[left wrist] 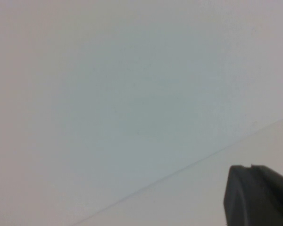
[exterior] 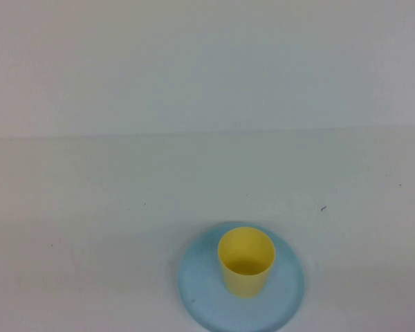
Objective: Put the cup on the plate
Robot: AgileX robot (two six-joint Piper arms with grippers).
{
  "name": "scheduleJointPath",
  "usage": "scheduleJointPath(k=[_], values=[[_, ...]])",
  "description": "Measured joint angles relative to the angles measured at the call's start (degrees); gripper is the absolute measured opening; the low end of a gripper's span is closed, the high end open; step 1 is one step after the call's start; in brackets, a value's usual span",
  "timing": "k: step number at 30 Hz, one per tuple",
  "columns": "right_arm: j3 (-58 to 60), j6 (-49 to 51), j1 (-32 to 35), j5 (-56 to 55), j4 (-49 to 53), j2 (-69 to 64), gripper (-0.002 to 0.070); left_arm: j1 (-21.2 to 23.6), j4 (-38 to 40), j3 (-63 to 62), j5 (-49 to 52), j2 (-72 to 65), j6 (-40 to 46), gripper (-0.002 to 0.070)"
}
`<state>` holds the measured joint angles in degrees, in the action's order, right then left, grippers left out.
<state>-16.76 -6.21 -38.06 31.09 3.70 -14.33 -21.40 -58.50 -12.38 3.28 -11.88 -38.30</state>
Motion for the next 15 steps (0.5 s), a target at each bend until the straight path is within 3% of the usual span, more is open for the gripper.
scheduleJointPath(k=[10, 15], values=[[0.0, 0.0, 0.0, 0.09, 0.0, 0.0, 0.0001, 0.0, -2.32, 0.0, 0.08, 0.33, -1.05, 0.0], [0.0, 0.0, 0.0, 0.12, -0.12, 0.0, 0.0001, 8.83, -2.97, 0.08, -9.5, 0.92, -5.1, 0.0]])
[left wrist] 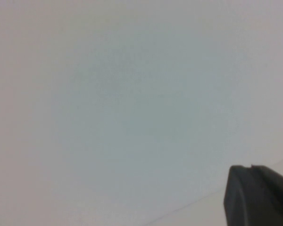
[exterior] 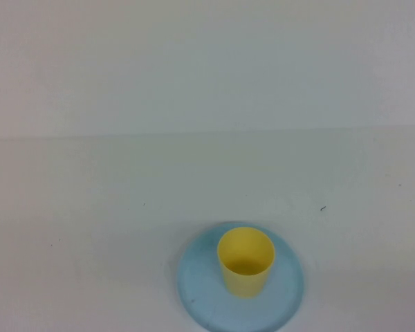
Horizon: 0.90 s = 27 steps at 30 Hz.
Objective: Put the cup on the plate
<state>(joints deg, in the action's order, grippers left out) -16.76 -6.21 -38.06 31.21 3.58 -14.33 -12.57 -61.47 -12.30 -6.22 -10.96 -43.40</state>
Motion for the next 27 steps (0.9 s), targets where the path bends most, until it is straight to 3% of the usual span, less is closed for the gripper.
scheduleJointPath(k=[6, 11, 14, 17, 19, 20, 23, 27], values=[[0.0, 0.0, 0.0, 0.1, -0.22, 0.0, 0.0001, 6.79, -0.13, 0.0, -7.6, 0.0, -7.22, 0.0], [0.04, 0.0, 0.0, 0.1, -0.25, 0.0, 0.0001, 7.27, 2.1, 0.0, -8.28, 0.0, -10.0, 0.0], [0.04, 0.0, 0.0, 0.1, -0.35, 0.0, 0.0001, 7.27, 8.97, 0.34, -8.16, 0.0, -9.57, 0.0], [0.04, 0.0, 0.0, 0.1, -0.35, 0.0, 0.0001, 7.16, 30.94, 1.95, -2.77, 0.0, 4.6, 0.0], [0.04, 0.0, 0.0, 0.1, -0.35, 0.0, 0.0001, 7.16, 50.48, 3.25, 0.39, 0.0, 22.28, 0.0], [0.04, 0.0, 0.0, 0.1, -0.35, 0.0, 0.0001, 7.16, 56.19, 3.88, 0.88, 0.1, 28.53, 0.0], [0.04, 0.0, 0.0, 0.32, -0.35, 0.0, 0.0001, 7.16, 60.41, 6.96, 1.02, 1.11, 41.3, 0.0], [0.04, 0.0, 0.0, 0.96, -0.35, 0.0, 0.0001, 7.16, 60.6, 12.48, 3.22, 5.22, 44.01, 0.0]])
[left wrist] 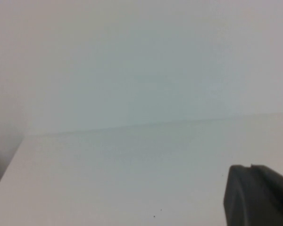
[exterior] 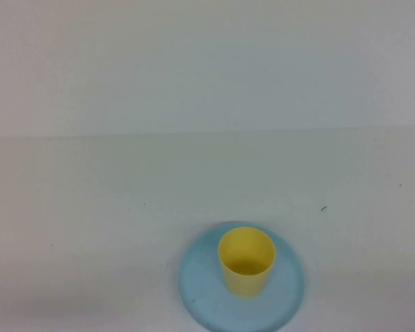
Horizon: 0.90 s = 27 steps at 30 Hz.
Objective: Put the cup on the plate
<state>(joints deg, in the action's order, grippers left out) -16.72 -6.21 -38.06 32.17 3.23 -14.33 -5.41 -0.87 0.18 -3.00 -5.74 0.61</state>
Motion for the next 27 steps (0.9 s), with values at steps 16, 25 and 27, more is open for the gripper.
scheduleJointPath(k=[16, 25, 27], values=[[0.0, 0.0, 0.0, 0.47, 0.0, 0.0, 0.0001, 0.0, 9.91, -0.12, 23.16, 6.08, 10.51, 0.0], [0.0, 0.0, 0.0, 0.47, 0.0, 0.03, 0.0001, 0.0, 9.52, -0.12, 23.16, 6.08, 10.51, 0.0], [0.0, 0.0, 0.0, 0.47, 0.0, 0.03, 0.0001, 0.0, 9.52, -0.12, 23.16, 6.08, 10.51, 0.0]])
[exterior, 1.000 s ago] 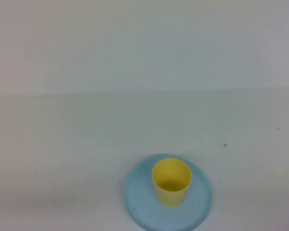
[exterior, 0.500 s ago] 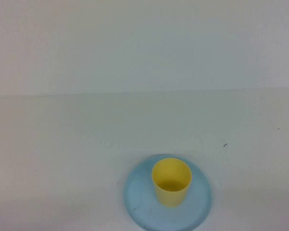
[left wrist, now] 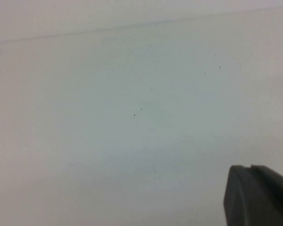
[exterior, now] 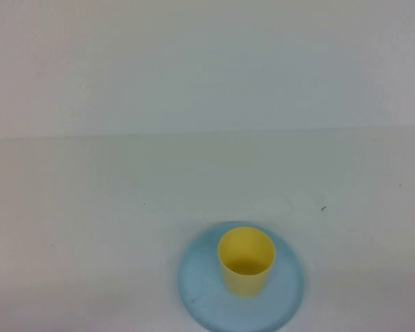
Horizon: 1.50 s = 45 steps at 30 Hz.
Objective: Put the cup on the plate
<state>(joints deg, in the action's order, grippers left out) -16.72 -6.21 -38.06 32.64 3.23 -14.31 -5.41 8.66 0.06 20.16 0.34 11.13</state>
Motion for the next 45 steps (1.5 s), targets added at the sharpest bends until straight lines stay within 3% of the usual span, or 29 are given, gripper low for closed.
scheduleJointPath(k=[16, 19, 24, 29, 36, 45], values=[[0.0, 0.0, 0.31, 0.0, -0.11, 0.0, 0.0001, 0.0, 0.0, 0.0, 0.0, 0.0, -0.75, 0.0], [0.0, 0.0, 6.43, 0.1, -1.72, 0.86, 0.0001, 0.0, 0.0, 0.0, 0.0, 0.0, -0.86, 0.0], [0.09, 0.0, 25.7, -0.68, -2.79, 4.63, 0.0001, 0.0, 0.0, 0.0, 0.0, 0.0, -0.86, 0.0], [4.59, 0.0, 39.17, -9.29, -4.71, 9.22, 0.0001, 0.0, 0.0, 0.0, 0.0, 0.0, -0.95, 0.0], [13.98, 0.0, 41.53, -20.35, -6.49, 12.39, 0.0001, 0.0, 0.0, 0.0, 0.0, 0.0, -0.95, 0.0], [18.28, -0.11, 41.52, -18.08, -6.49, 14.85, 0.0001, 0.0, -0.04, 0.0, 0.0, 0.0, -0.85, 0.0]])
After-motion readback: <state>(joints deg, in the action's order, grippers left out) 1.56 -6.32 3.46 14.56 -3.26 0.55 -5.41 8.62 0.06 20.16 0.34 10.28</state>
